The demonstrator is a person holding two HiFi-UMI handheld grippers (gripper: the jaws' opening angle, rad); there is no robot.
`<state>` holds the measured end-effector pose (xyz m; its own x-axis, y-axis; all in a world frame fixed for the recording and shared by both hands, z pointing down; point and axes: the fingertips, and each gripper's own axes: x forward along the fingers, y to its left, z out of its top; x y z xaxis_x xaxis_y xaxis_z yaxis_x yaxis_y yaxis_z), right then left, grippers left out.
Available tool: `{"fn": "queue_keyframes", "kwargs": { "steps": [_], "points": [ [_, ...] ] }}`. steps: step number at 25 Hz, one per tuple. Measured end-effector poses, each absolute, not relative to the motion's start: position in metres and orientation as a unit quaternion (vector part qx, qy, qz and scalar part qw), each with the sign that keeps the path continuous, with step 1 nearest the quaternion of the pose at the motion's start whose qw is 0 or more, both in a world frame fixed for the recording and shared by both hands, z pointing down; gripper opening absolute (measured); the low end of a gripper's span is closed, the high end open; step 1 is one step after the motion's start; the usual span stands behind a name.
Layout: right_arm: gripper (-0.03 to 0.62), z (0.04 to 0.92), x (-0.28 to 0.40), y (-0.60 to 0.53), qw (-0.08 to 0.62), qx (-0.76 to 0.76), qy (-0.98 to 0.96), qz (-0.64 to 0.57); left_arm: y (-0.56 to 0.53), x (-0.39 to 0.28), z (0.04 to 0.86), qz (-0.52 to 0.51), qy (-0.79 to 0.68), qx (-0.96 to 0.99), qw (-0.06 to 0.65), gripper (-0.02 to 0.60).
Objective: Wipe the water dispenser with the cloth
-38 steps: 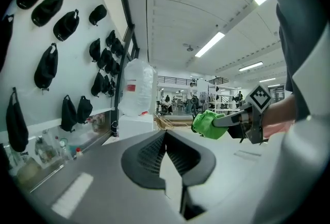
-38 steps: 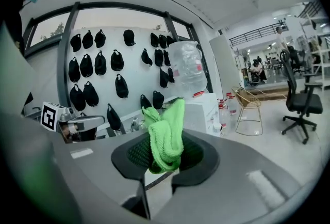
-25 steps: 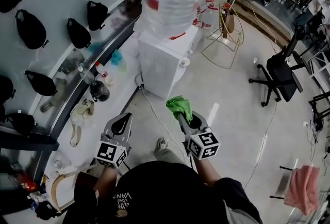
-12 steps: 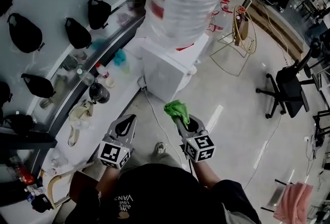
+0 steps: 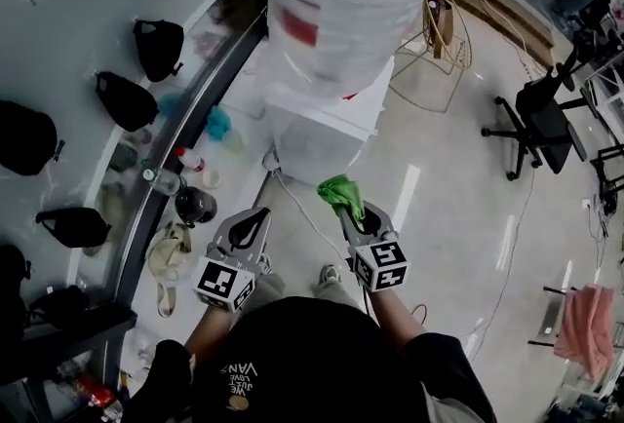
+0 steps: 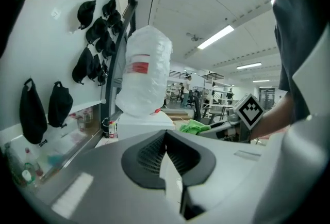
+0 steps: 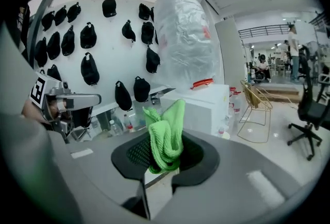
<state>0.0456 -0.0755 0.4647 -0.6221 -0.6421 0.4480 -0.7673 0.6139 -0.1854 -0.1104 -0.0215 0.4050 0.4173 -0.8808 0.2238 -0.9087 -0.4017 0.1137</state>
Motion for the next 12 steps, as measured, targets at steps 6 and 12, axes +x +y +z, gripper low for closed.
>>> {"fn": "queue_keyframes", "kwargs": {
  "steps": [6,12],
  "points": [
    [0.092,0.484,-0.012,-0.101,0.175,0.444,-0.858,0.191,-0.048,-0.152,0.416,0.067,-0.47,0.873,0.11,0.002],
    [0.094,0.496,-0.075,-0.141,0.182,0.442,-0.862,0.171,-0.064,-0.193,0.436,0.069,-0.452,0.882,0.117,0.002]
  ]
}}
